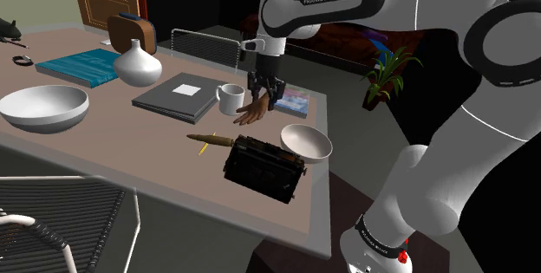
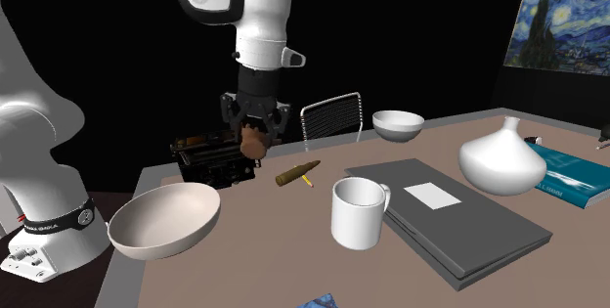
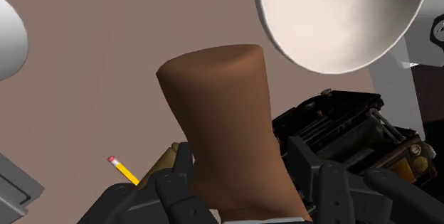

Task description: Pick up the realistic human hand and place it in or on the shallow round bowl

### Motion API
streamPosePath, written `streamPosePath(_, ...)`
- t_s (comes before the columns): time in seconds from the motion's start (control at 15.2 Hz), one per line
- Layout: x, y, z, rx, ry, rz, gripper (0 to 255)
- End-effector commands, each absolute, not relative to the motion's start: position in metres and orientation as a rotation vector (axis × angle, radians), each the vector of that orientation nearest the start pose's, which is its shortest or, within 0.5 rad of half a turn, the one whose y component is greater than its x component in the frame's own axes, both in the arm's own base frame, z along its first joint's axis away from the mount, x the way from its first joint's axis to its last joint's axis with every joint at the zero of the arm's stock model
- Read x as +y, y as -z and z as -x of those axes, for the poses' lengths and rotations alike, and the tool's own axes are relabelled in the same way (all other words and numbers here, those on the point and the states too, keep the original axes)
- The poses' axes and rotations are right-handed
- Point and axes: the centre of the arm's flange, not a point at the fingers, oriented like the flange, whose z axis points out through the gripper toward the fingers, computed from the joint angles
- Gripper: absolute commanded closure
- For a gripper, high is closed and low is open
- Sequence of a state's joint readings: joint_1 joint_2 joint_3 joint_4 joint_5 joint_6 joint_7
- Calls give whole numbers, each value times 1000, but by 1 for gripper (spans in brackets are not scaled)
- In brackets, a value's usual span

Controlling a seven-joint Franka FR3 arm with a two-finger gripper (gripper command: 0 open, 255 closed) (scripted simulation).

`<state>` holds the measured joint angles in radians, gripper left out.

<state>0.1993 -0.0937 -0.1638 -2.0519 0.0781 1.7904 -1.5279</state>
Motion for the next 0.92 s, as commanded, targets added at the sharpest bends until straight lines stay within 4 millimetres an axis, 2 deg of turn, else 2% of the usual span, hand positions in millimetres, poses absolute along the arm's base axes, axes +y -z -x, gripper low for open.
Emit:
streamPosePath(0.0,4,-465,-487,-2063,-93,2120,255)
streamPosePath(0.86,-109,-465,-354,-2063,-93,2120,255)
